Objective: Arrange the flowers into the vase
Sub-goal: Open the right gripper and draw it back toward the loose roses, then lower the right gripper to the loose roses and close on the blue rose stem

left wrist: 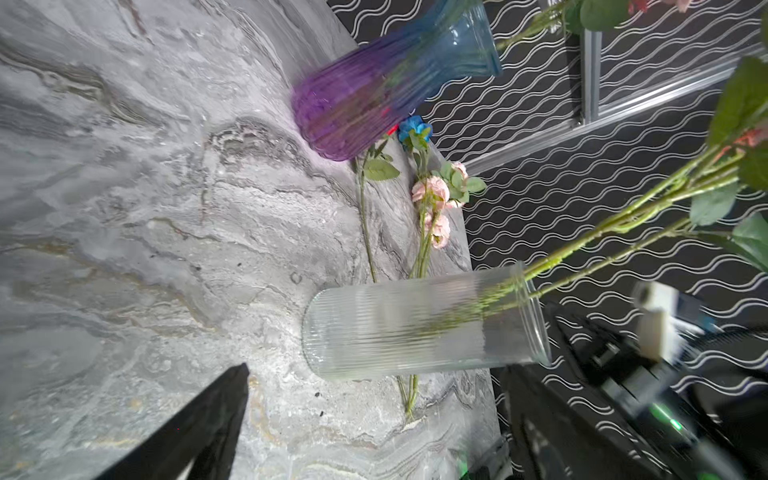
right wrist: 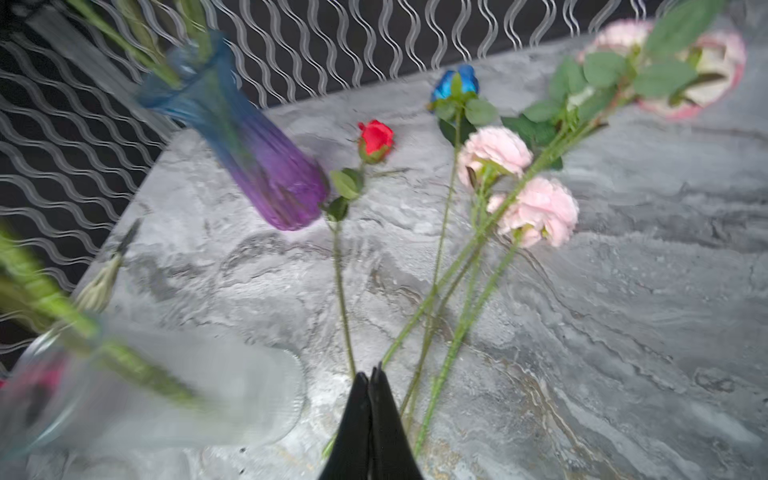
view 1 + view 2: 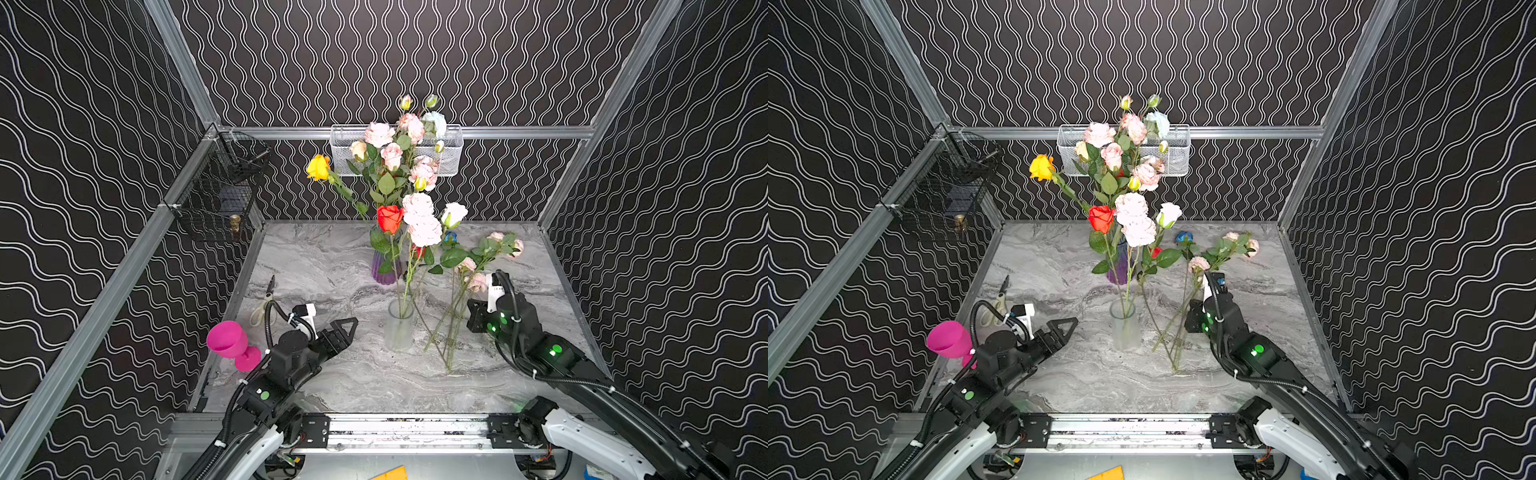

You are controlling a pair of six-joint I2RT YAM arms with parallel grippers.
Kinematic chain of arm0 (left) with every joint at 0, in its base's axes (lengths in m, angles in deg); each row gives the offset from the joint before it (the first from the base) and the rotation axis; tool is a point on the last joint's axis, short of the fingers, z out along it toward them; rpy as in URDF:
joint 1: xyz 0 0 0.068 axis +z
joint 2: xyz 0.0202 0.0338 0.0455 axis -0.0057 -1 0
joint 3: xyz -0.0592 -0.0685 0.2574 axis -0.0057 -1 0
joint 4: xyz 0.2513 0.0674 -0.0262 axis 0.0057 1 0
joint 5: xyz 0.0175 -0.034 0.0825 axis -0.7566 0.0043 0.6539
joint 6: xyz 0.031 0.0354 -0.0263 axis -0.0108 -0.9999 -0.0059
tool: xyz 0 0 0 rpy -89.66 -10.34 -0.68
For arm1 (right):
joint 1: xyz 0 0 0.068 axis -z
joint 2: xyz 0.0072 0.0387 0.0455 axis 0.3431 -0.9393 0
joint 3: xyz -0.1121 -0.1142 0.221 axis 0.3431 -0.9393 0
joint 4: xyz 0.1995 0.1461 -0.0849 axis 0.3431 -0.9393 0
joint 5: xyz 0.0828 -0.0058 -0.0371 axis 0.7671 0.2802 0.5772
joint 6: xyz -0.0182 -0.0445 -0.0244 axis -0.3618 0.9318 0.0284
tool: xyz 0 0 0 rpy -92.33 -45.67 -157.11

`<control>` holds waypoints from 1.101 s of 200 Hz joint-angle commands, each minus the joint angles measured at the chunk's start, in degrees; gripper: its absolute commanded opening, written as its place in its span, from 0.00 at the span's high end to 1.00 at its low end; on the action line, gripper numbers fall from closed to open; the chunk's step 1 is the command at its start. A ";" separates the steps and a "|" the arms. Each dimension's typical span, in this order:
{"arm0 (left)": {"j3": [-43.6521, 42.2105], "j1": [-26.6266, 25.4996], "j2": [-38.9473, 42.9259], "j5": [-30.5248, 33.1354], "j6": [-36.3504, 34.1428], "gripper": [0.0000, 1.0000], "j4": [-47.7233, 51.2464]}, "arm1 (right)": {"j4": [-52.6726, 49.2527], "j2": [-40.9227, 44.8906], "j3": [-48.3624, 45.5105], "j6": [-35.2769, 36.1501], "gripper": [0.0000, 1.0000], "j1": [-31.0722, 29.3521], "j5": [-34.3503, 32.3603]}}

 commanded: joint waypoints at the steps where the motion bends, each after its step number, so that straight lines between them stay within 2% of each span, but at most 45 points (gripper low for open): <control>1: -0.76 0.09 -0.42 -1.77 -0.13 0.02 -3.69 | 8.23 -6.14 -0.32 -2.50 0.87 4.43 8.67; 18: -1.87 0.11 -0.45 -2.20 -0.05 0.02 -4.11 | 11.36 -13.49 0.90 -2.92 0.88 6.57 10.17; 51: -6.54 0.12 -1.12 -4.65 1.79 0.02 -11.29 | 12.14 -28.78 7.68 -2.71 0.88 7.78 6.81; 59: -7.26 0.07 -1.60 -4.95 1.80 0.02 -12.67 | 12.59 -31.77 9.14 -2.92 0.84 7.98 5.78; 70: -7.46 0.05 -2.50 -4.97 1.45 0.02 -13.68 | 13.09 -35.75 11.25 -2.13 0.73 8.00 4.48; 74: -7.45 0.11 -2.86 -5.04 1.21 0.02 -14.13 | 13.08 -37.19 12.18 -1.90 0.71 9.67 3.81; 93: -7.18 0.22 -4.66 -5.72 0.14 0.02 -15.78 | 12.54 -42.51 16.09 -0.58 0.68 11.08 6.69; 113: -7.59 0.23 -6.57 -6.64 0.50 0.02 -18.20 | 12.76 -46.51 19.10 -0.06 0.66 11.71 6.88; 140: -8.49 0.15 -8.56 -8.37 0.98 0.02 -22.01 | 9.91 -53.09 25.23 0.53 0.67 13.25 8.82; 162: -8.49 0.23 -8.35 -8.02 0.30 0.02 -21.54 | 9.72 -56.48 27.41 0.13 0.73 13.76 9.50; 220: -8.01 0.28 -6.08 -6.77 -1.16 0.02 -18.98 | 9.68 -57.99 28.15 0.47 0.80 13.93 9.10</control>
